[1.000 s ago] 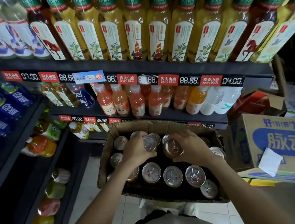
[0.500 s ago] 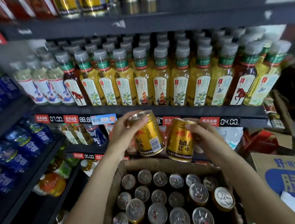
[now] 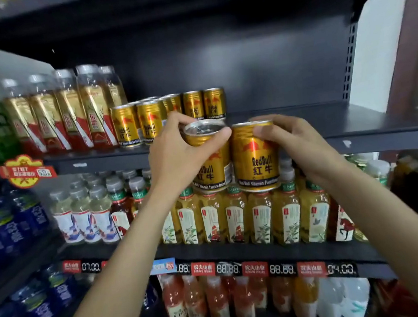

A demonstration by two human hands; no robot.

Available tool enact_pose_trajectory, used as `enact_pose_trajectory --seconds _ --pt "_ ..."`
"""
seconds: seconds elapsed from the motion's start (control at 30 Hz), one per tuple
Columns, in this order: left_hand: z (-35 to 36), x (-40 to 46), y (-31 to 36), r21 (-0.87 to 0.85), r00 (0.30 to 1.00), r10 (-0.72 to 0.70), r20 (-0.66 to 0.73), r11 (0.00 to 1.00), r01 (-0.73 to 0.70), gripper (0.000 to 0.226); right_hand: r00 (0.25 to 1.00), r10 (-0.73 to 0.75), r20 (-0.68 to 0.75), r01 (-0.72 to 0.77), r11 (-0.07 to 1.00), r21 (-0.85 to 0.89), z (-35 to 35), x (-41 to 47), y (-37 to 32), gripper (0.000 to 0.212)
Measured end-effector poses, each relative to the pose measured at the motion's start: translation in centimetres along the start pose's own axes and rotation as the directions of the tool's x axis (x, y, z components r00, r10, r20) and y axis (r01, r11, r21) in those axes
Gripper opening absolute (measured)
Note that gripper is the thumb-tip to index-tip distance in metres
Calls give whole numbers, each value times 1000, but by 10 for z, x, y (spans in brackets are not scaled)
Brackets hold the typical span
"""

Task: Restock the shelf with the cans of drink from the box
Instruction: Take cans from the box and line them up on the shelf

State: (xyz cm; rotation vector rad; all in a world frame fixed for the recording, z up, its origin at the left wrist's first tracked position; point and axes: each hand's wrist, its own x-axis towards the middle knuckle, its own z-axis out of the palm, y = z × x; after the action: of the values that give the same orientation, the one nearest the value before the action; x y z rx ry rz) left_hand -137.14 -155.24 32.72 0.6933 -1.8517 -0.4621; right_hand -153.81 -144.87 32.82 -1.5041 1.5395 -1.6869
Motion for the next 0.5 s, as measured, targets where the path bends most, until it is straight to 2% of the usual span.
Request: enact_pose_trajectory --seconds 0.1,0.2,0.4,0.5 --pt "6 39 4 35 999 -2 -43 999 4 50 996 -58 -61 57 998 -28 -2 36 -15 28" --pt "21 76 1 102 996 4 -92 995 5 54 988 -91 -124 88 996 -28 -5 76 -17 31" --pt "58 129 -22 181 986 -3 -167 983 34 62 974 -109 -198 90 991 -100 -9 145 6 39" --pt "73 146 -31 206 986 -38 -162 976 72 66 980 -50 -191 28 993 -117 -11 168 21 44"
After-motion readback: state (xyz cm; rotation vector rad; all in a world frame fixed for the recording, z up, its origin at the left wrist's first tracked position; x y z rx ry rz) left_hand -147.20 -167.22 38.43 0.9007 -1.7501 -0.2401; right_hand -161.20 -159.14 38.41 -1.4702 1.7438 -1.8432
